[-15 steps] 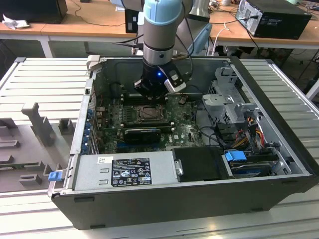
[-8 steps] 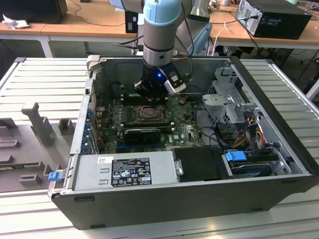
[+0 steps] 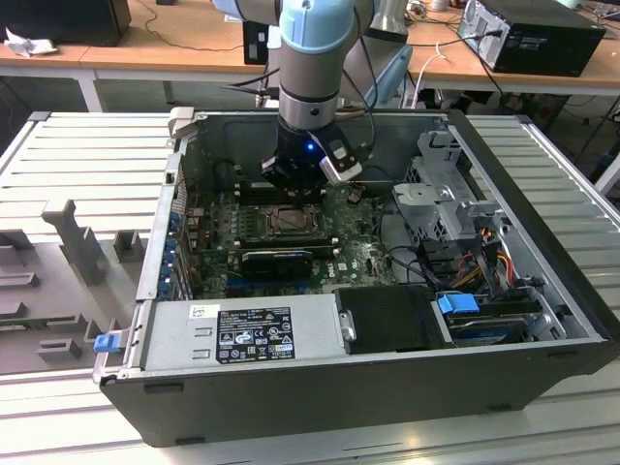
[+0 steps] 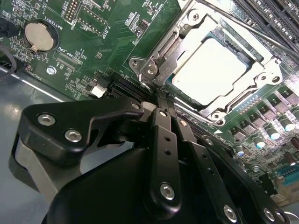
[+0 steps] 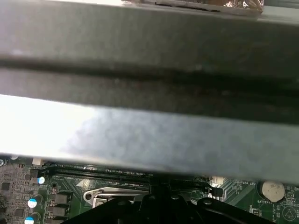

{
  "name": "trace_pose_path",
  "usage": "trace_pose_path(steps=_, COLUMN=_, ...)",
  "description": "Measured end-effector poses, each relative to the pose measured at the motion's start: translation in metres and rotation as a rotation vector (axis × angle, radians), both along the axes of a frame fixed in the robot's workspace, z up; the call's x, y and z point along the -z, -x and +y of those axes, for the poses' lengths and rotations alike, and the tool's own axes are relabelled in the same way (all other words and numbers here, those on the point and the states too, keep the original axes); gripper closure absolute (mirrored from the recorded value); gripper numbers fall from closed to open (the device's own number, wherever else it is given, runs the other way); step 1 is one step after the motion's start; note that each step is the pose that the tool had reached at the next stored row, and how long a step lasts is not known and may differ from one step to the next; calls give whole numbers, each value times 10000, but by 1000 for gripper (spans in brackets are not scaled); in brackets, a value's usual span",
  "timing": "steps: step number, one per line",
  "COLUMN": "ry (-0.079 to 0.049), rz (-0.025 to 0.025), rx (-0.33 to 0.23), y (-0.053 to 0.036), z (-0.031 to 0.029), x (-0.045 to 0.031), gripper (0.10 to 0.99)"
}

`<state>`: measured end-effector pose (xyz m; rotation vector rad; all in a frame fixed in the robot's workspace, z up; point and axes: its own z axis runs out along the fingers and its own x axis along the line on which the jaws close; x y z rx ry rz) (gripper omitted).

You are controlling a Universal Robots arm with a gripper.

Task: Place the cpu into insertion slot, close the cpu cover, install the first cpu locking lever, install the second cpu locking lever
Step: 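Install the first cpu locking lever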

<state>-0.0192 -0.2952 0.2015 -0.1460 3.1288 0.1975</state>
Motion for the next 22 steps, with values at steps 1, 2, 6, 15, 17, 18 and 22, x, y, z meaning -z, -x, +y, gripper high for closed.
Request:
trace_pose_path(steps=1, ry=-7, rz=-2, rx=0, y=0, z=1, x=-9, gripper=980)
trace_pose_path(steps=2, ry=-3, rz=1, rx=0, y=0, z=0, x=-25, gripper=980)
trace_pose_path(steps=6, ry=-2, rz=2, rx=1, y=0, z=0, x=-126, gripper=980)
trace_pose_path(steps=15, ry=-2, rz=2, rx=0, y=0, z=-24, x=-156, gripper=980)
trace_pose_path(steps=17, ry=-3, rz=1, rx=0, y=0, z=-30, x=-156, gripper=980)
trace_pose_path(steps=18, ry=-3, rz=1, rx=0, y=0, z=-32, x=-156, gripper=980)
trace_pose_path(steps=22, ry=-2, rz=2, rx=-1, y=0, z=-42, x=-156, gripper=980)
